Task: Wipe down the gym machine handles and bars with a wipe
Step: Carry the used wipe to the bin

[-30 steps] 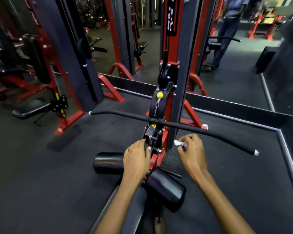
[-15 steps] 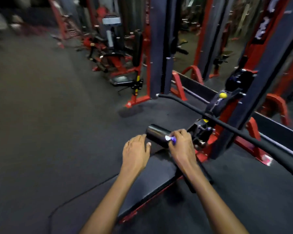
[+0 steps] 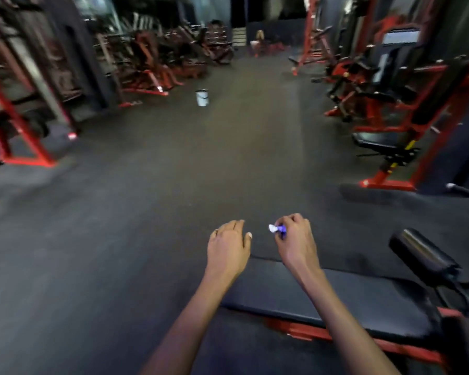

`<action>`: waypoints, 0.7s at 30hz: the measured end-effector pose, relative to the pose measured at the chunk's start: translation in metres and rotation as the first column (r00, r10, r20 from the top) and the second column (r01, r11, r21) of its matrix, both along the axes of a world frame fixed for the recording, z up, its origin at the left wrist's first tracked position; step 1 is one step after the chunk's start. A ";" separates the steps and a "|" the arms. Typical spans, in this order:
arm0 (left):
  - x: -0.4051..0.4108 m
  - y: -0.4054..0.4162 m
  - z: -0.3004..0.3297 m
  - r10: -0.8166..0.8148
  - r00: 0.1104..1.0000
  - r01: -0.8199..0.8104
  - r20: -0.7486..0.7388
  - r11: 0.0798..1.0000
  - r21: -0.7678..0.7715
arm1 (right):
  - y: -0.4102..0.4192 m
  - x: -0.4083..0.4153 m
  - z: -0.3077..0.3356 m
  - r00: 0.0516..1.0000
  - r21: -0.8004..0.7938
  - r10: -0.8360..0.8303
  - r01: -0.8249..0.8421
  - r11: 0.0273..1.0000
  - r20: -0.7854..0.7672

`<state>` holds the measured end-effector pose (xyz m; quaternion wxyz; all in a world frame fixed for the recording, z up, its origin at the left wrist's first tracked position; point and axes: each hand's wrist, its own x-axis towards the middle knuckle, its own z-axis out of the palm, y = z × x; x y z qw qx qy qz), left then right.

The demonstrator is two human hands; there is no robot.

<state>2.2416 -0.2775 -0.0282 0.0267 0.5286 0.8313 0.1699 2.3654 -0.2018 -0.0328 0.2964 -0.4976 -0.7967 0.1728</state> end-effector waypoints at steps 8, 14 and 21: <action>-0.152 -0.044 0.011 0.149 0.989 -0.149 -0.016 0.989 0.006 | -0.021 -0.159 0.008 0.988 0.034 0.152 -0.151 0.988 -0.035; -0.290 -0.055 0.019 0.190 0.980 -0.190 -0.060 0.982 0.005 | -0.020 -0.293 0.014 0.986 -0.014 0.142 -0.144 0.990 -0.091; -0.402 -0.016 0.011 0.218 0.976 -0.218 -0.015 0.976 -0.009 | 0.020 -0.408 0.008 0.985 -0.036 0.169 -0.170 0.985 -0.030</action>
